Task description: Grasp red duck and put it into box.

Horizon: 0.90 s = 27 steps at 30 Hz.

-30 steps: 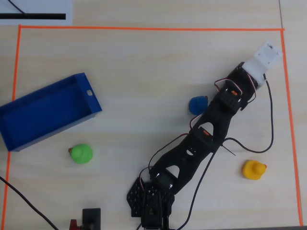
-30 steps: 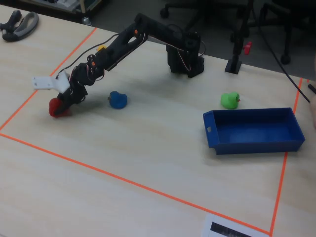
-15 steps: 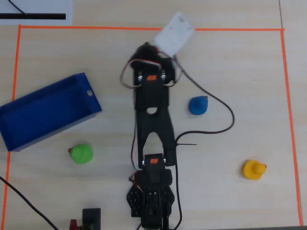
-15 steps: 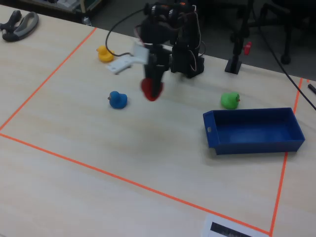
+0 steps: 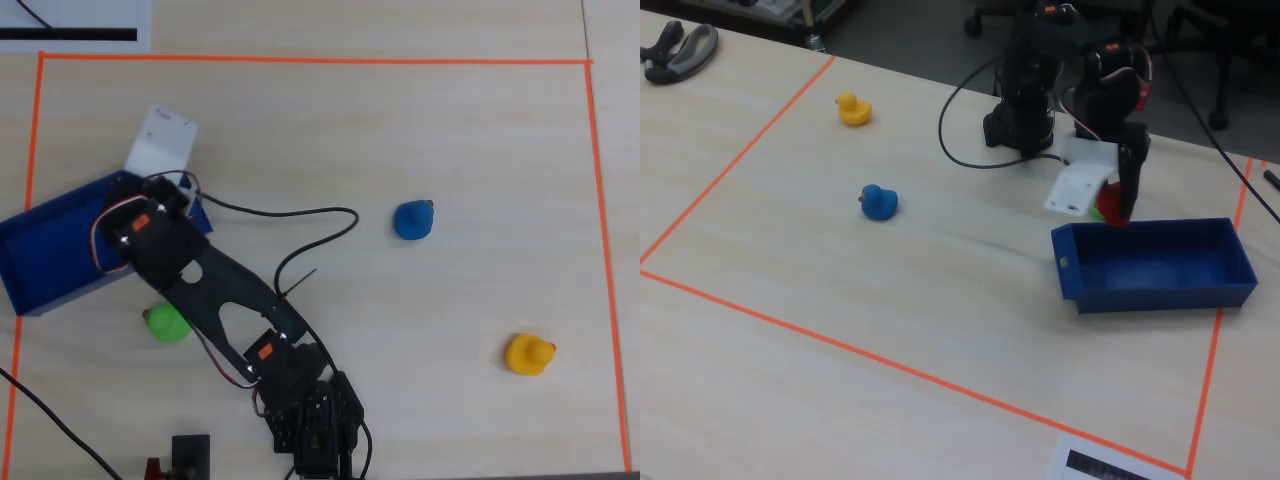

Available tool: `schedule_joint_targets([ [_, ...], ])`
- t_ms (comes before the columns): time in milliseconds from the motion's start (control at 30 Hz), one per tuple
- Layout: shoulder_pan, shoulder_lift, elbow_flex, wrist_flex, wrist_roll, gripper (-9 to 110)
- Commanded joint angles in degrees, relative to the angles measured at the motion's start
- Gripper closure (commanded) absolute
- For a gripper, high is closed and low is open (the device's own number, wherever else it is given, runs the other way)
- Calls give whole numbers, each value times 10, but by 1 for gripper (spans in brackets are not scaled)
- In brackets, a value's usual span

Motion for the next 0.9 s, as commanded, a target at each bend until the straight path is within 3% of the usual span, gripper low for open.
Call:
schedule_joint_targets([
  [0, -55, -28, 0, -43, 7, 101],
  [200, -111, -112, -5, -99, 13, 101],
  [367, -111, -161, -43, -126, 10, 80],
  [433, -103, -178, -73, -117, 0, 66],
  [633, -62, -167, -116, -92, -47, 55],
  [733, -21, -140, -144, -65, -67, 61],
  [867, 56, -36, -126, -32, -100, 98],
])
